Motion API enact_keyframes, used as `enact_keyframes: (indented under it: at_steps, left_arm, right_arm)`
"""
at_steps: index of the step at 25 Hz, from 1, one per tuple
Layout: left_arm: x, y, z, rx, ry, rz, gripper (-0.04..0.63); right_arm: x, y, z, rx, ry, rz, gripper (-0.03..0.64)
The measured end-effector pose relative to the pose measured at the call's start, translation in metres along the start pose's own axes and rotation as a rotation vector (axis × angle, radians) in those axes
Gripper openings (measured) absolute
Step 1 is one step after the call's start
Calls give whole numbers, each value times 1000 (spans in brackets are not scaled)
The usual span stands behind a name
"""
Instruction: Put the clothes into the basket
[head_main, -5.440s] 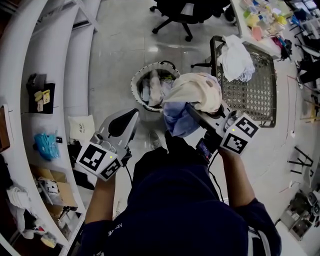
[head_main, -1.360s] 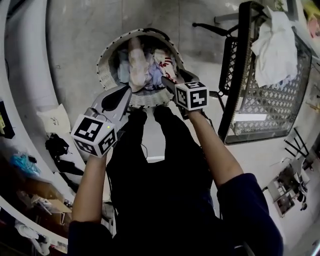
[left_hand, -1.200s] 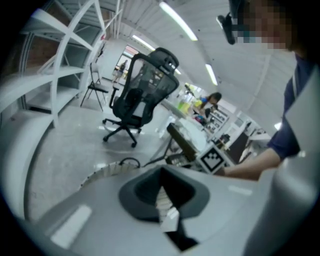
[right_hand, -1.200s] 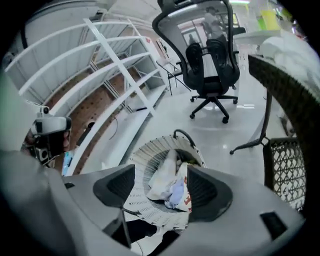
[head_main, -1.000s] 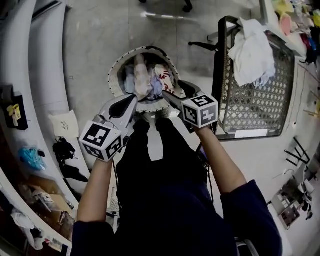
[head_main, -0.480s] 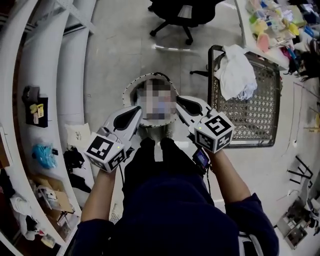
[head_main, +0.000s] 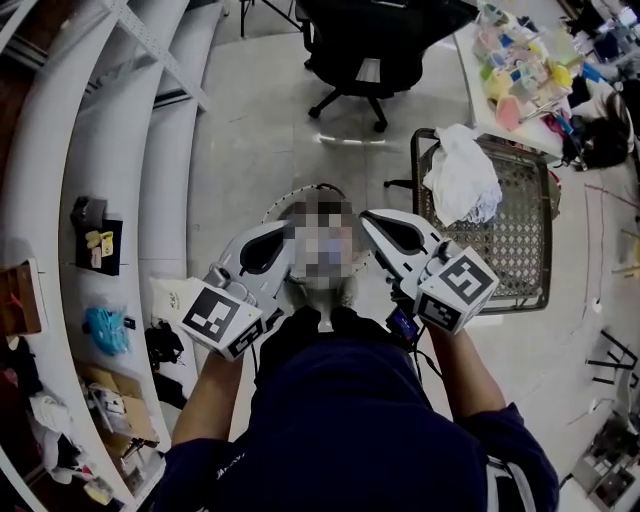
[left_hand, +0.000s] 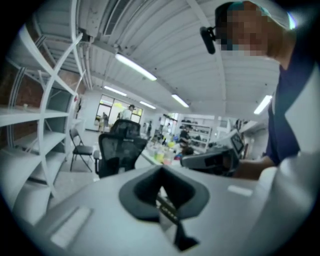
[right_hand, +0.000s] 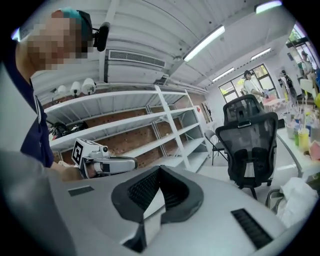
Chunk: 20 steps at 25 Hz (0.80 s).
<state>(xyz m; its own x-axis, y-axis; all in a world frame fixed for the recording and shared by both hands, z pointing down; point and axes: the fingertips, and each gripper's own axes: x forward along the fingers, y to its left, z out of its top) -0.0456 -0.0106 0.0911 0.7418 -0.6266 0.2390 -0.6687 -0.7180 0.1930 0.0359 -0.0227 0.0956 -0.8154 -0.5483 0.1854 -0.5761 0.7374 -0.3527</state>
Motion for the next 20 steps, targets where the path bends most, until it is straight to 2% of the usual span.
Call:
enact_keyframes:
  at_steps: [8, 20]
  left_arm:
    - [-3, -2, 33, 47, -38, -13, 5]
    - [5, -4, 44, 76, -41, -26, 5]
  right_arm:
    - [-1, 19, 37, -47, -43, 43, 8]
    - [5, 19, 42, -63, -32, 52, 8]
